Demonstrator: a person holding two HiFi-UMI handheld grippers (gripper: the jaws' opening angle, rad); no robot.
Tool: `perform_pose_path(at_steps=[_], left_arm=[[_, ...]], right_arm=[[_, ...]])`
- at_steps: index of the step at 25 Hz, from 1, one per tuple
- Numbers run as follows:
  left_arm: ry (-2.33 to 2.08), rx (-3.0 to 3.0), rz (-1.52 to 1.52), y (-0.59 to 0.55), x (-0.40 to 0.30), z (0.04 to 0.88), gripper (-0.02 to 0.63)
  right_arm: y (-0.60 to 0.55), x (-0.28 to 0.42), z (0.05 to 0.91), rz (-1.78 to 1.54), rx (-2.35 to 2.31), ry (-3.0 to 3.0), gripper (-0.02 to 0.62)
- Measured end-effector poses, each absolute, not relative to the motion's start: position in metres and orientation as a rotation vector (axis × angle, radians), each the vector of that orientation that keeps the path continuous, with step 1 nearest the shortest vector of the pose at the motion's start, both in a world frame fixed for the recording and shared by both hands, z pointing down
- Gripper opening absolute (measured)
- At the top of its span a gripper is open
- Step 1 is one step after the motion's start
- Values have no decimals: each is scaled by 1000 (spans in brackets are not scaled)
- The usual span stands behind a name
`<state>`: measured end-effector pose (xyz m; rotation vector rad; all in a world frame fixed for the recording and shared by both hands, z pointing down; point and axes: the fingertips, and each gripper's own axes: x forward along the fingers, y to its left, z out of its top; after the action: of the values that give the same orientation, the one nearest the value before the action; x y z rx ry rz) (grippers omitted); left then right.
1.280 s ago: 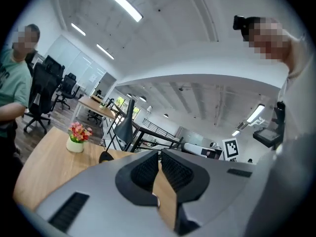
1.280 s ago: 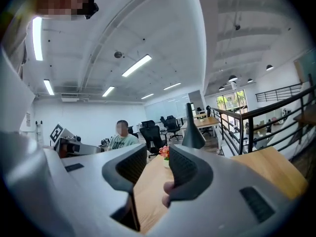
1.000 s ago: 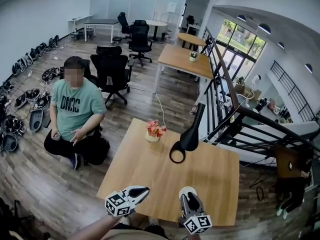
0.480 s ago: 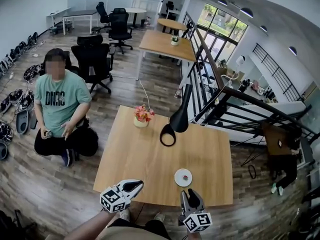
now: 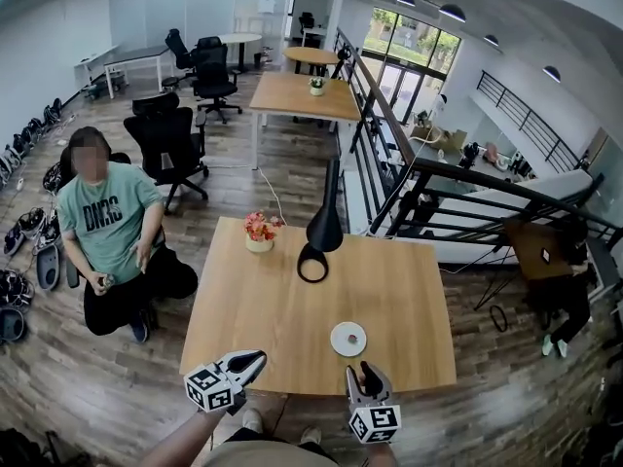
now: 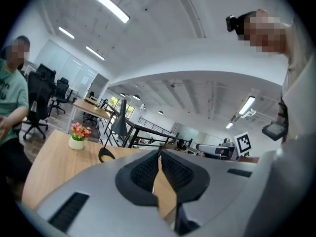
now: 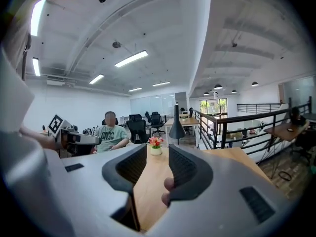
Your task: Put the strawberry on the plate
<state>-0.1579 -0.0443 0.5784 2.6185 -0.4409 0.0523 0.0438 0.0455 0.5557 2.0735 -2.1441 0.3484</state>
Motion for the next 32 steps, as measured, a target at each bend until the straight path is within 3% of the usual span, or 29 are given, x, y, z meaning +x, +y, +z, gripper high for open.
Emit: perform_pose_path(at_steps=[32], left_arm=[[-461, 2516, 53, 1, -97, 590, 5]], right_arm=[[64, 87, 573, 311, 1896, -2169, 112]])
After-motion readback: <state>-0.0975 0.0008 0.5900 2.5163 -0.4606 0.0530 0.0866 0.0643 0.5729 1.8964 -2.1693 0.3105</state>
